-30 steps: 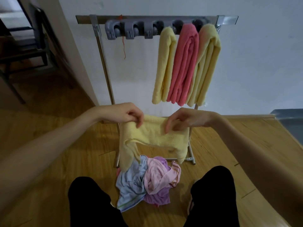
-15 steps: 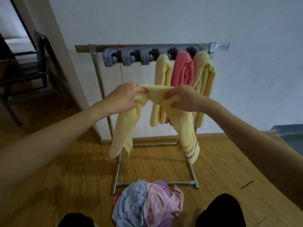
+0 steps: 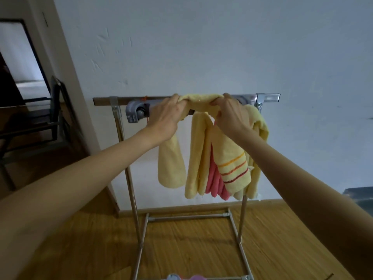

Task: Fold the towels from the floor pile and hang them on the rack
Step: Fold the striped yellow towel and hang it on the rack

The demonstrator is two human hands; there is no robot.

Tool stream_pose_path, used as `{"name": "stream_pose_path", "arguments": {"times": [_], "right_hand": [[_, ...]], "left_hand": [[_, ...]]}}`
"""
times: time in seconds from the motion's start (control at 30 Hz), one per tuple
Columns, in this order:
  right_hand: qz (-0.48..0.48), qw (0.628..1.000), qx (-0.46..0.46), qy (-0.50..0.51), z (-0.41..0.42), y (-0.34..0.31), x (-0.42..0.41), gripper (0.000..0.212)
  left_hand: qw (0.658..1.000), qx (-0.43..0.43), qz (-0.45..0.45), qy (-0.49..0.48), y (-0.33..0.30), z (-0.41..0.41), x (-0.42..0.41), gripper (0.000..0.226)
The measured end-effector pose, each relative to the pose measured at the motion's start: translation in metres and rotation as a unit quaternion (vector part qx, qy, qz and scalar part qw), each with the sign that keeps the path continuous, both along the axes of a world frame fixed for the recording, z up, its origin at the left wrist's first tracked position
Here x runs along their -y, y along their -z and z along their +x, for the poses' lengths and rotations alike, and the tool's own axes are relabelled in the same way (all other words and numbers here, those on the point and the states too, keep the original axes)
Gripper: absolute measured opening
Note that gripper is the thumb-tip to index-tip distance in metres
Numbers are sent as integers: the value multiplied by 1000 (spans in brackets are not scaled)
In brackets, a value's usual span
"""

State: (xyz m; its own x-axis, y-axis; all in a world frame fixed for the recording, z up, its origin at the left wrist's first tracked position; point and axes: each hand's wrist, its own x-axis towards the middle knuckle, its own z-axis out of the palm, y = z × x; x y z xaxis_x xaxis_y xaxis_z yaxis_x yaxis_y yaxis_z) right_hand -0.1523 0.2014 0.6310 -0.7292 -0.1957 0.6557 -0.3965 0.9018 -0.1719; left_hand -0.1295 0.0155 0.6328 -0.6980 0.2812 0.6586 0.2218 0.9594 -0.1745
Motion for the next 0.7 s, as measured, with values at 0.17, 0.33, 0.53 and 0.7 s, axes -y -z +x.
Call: {"name": "stream_pose_path", "arguments": {"times": [0.17,0.33,0.53,0.7], "right_hand": [[8,995,-44,85,-24,14,19,13],[23,995,-88,49,-38,43,18,32],[-17,999,-24,-29,-40,62,16,40],[-38,998,-3,-53,-42,67,8,38]], "left_hand": [[999,30,17,-16,7,-23,-21,60],[999,38,-2,-35,20,-38,-25,70],[998,42,-19,-34,39,-52,-21,82],[999,21,-37,-28,43,-54,-24,80]]}}
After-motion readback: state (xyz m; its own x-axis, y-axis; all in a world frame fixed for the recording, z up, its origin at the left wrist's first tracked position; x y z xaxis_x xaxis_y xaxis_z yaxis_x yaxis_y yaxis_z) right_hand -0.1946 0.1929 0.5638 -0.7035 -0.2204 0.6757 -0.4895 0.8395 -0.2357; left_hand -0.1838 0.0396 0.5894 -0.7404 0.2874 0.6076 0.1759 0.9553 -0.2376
